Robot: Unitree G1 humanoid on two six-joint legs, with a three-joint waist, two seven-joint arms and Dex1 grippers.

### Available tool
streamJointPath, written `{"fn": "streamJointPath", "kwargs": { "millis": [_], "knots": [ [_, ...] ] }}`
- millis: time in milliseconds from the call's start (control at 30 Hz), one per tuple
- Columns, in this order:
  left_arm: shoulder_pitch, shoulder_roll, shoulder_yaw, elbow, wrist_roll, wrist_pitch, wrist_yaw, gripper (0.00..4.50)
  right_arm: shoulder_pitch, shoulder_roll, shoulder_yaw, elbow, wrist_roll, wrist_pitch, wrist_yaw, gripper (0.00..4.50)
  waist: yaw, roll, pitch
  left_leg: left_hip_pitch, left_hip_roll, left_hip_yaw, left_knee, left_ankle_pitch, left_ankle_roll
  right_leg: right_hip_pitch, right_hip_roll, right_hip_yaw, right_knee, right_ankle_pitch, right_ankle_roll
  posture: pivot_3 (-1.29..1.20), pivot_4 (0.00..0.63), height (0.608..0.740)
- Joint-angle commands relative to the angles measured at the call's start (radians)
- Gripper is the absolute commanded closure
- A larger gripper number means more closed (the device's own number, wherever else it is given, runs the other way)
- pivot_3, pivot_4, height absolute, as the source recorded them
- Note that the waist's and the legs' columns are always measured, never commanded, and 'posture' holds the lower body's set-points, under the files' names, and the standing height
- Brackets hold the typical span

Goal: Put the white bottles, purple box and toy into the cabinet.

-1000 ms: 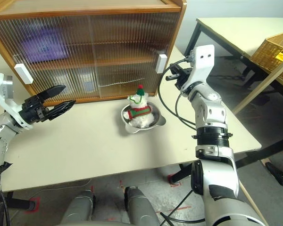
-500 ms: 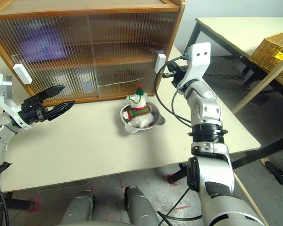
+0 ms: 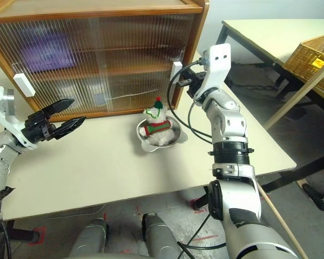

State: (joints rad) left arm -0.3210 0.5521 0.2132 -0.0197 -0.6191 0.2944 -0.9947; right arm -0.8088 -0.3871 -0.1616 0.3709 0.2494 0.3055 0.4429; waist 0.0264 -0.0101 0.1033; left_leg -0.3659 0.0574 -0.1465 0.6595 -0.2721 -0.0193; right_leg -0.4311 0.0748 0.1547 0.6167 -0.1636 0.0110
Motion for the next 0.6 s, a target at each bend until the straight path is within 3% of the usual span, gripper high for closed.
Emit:
{"fn": "streamJointPath", "kwargs": {
  "millis": [33,600],
  "knots": [
    [0.013,-0.002,-0.008,0.010,0.011,-0.010,-0.005,0.00,-0.014,0.012,0.017,-0.031,0.003,0.025,0.000,4.48,0.002,0.000,0.000,0.000,0.000,0.000,0.000,0.000,0.000,0.000,0.000,0.000,0.000,0.000,0.000,0.10,0.109,0.740],
    [0.001,-0.003,-0.013,0.005,0.012,-0.005,0.003,0.00,-0.017,0.110,0.080,-0.203,0.004,0.193,-0.068,4.48,0.004,0.000,0.000,-0.001,0.000,-0.001,-0.001,0.000,0.000,-0.002,0.000,0.000,0.000,0.000,-0.001,0.10,0.113,0.740]
  ]
}}
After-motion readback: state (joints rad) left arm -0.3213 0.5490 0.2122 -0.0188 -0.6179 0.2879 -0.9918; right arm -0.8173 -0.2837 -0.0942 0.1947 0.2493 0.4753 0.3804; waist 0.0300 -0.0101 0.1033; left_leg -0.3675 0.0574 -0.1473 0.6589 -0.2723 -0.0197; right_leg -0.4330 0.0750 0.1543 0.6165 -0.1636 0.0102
